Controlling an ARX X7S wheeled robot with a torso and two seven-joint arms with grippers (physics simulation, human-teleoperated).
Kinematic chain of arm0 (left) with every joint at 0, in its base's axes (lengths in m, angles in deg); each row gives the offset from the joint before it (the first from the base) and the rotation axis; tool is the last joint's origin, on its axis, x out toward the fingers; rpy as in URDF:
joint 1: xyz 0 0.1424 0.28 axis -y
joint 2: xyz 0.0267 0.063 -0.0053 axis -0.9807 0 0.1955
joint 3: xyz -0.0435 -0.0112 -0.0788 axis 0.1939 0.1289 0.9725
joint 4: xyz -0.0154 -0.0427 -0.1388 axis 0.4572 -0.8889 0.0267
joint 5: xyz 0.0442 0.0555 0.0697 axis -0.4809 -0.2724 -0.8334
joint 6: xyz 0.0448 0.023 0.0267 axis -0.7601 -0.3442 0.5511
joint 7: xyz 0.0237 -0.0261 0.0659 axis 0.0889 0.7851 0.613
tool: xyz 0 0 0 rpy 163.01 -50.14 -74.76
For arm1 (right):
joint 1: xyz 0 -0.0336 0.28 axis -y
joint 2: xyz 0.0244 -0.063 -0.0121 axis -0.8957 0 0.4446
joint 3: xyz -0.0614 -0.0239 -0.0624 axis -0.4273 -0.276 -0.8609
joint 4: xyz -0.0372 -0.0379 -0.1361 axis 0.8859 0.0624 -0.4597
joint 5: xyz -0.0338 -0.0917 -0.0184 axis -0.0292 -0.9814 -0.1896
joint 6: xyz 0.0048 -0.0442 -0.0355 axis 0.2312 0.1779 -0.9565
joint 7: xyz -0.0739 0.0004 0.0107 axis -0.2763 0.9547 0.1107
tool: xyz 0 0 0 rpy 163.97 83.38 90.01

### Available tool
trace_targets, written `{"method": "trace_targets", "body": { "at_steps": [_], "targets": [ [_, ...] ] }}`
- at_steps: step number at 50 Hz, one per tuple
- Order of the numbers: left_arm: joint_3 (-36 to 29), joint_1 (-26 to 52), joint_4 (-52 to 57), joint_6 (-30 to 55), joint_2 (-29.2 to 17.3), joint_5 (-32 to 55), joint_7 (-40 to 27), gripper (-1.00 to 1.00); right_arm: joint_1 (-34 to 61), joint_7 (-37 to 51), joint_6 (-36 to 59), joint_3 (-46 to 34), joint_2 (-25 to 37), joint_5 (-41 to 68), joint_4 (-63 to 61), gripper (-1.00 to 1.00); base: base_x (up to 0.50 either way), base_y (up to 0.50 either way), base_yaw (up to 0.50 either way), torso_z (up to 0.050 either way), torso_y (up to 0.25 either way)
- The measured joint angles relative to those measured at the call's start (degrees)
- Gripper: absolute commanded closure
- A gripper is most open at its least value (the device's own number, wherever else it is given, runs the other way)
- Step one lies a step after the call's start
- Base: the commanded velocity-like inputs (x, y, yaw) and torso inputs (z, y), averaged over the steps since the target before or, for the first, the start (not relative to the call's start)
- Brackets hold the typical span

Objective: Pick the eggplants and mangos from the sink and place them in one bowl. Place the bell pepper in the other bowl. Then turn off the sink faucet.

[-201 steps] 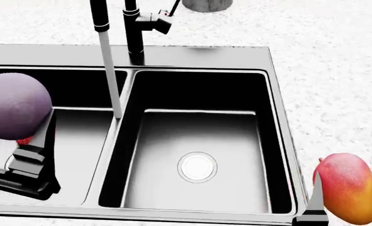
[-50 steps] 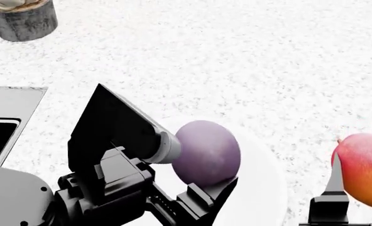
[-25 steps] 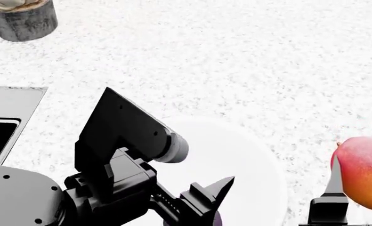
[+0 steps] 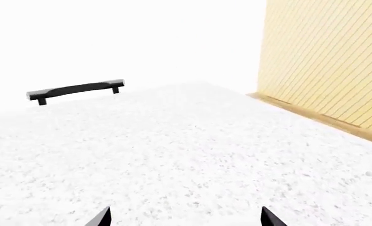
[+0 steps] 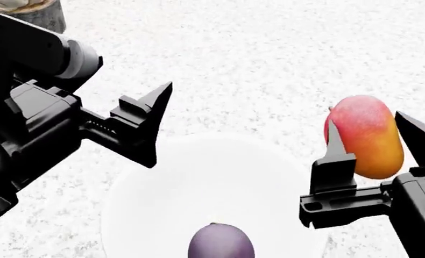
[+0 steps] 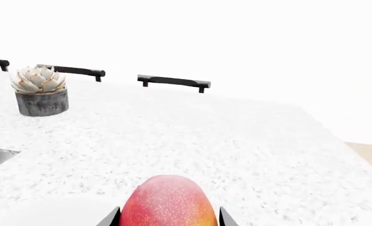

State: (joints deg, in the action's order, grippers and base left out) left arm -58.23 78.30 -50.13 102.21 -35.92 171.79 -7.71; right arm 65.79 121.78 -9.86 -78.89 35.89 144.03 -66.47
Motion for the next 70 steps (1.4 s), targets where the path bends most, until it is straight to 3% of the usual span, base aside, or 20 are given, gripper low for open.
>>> {"method": "trace_targets", "body": {
  "at_steps": [10, 19, 38, 64, 65, 70],
  "targets": [
    [4.7, -5.9, 6.2, -3.3, -9.9, -3.0, -2.4, -1.00, 22.9, 2.9, 5.8, -17.6, -6.5, 12.6, 17.6, 1.00, 0.00, 0.00, 0.00, 0.000, 0.000],
    [8.6, -12.7, 9.6, -7.4, -16.1, -5.0, -3.2, -1.00, 33.3, 2.4, 10.2, -29.4, -13.3, 19.0, 31.4, 1.00, 0.00, 0.00, 0.00, 0.000, 0.000],
    [12.7, -20.9, 12.8, -12.2, -22.1, -6.8, -3.6, -1.00, 33.3, -6.0, 12.7, -38.7, -19.5, 11.9, 41.3, 1.00, 0.00, 0.00, 0.00, 0.001, 0.001],
    [13.8, -24.3, 13.6, -14.1, -23.8, -8.0, -3.0, -1.00, 30.1, -18.4, 10.0, -43.8, -21.8, -1.8, 46.5, 1.00, 0.00, 0.00, 0.00, 0.000, 0.000],
    [13.8, -24.3, 13.6, -14.1, -23.8, -8.0, -3.0, -1.00, 30.1, -18.5, 10.0, -43.8, -21.8, -1.9, 46.7, -1.00, 0.00, 0.00, 0.00, 0.000, 0.000],
    [13.8, -24.5, 13.6, -14.3, -23.8, -8.2, -2.9, -1.00, 30.5, -19.2, 9.8, -44.0, -22.1, -2.5, 47.1, -1.00, 0.00, 0.00, 0.00, 0.000, 0.000]
  ]
}}
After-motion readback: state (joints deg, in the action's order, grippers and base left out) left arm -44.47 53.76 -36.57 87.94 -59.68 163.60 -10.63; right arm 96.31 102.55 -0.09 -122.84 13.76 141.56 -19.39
